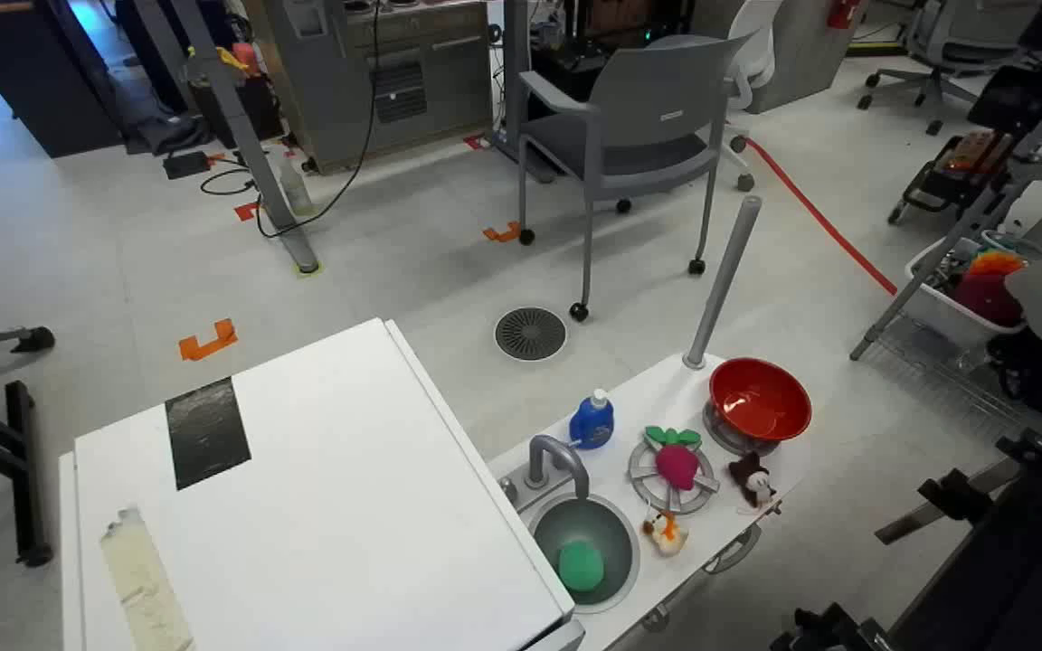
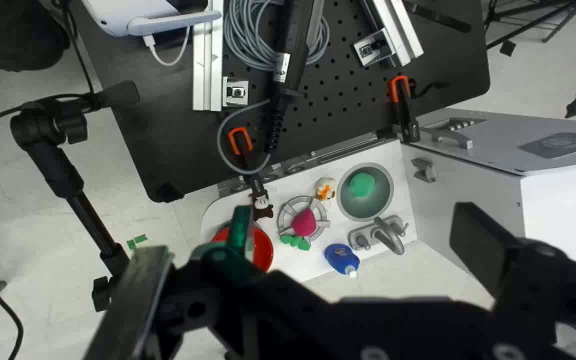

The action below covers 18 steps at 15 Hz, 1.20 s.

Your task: Move the blue bottle to the right

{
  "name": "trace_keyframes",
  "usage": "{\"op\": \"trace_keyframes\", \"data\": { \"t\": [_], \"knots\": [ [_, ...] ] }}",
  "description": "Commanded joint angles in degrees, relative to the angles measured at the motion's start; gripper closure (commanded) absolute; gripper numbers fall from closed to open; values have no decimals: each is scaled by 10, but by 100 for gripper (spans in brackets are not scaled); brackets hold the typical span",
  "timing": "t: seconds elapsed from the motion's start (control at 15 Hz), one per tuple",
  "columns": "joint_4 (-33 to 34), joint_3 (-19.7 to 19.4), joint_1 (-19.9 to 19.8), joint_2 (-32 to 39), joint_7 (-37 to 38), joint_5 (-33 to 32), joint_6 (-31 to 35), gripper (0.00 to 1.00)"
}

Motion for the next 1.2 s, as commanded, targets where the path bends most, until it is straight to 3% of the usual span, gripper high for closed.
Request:
{"op": "trace_keyframes", "data": {
  "t": [0.0, 0.53, 1.13],
  "knots": [
    [2, 5, -6, 2, -4, 3, -1, 0],
    [8, 10, -3, 18, 7, 8, 4, 0],
    [48, 124, 46, 326, 135, 20, 217, 0]
  ]
}}
